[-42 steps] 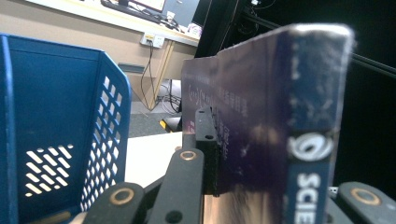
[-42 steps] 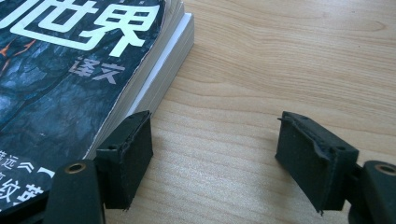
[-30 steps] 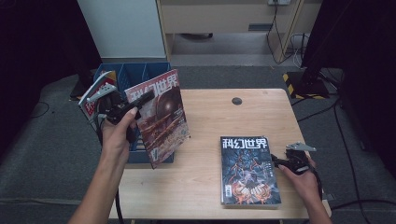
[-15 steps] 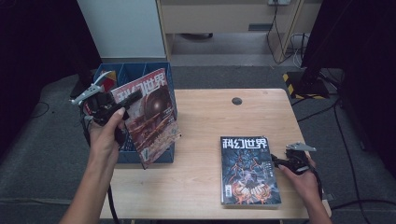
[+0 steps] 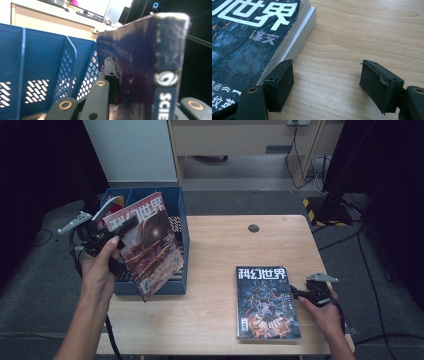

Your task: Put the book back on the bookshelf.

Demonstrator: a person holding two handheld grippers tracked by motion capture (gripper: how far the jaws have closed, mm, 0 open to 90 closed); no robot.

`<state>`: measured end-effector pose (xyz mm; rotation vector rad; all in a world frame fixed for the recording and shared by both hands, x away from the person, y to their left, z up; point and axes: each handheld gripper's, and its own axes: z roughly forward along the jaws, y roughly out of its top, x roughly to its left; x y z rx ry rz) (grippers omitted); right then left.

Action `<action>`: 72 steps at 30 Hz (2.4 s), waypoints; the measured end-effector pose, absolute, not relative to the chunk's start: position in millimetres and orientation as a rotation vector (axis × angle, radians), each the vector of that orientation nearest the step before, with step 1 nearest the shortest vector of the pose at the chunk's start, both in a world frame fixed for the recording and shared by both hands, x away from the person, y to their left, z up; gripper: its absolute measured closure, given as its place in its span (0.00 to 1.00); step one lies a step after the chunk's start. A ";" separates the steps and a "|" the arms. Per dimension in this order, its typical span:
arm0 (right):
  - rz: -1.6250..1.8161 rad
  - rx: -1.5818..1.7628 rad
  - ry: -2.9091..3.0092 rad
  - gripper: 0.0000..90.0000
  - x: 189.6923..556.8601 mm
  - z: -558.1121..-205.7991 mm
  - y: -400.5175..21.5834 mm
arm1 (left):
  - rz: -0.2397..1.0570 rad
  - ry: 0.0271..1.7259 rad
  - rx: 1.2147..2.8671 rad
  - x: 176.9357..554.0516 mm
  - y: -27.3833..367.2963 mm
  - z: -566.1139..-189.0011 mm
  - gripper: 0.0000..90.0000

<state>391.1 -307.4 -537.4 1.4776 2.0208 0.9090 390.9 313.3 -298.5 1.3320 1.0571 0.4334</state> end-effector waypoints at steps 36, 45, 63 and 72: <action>0.909 1.478 2.021 0.30 391.2 -537.4 -307.5 | 0.522 1.107 1.263 376.9 361.3 -285.3 0.93; 0.909 1.478 2.021 0.30 391.1 -537.4 -307.4 | 0.583 1.135 1.266 387.0 368.7 -284.2 0.93; 0.909 1.476 2.022 0.30 391.1 -537.4 -307.5 | 0.693 1.169 1.274 413.3 356.5 -281.9 0.93; 0.908 1.476 2.023 0.30 390.9 -537.4 -307.3 | 0.703 1.190 1.261 425.5 352.1 -289.5 0.93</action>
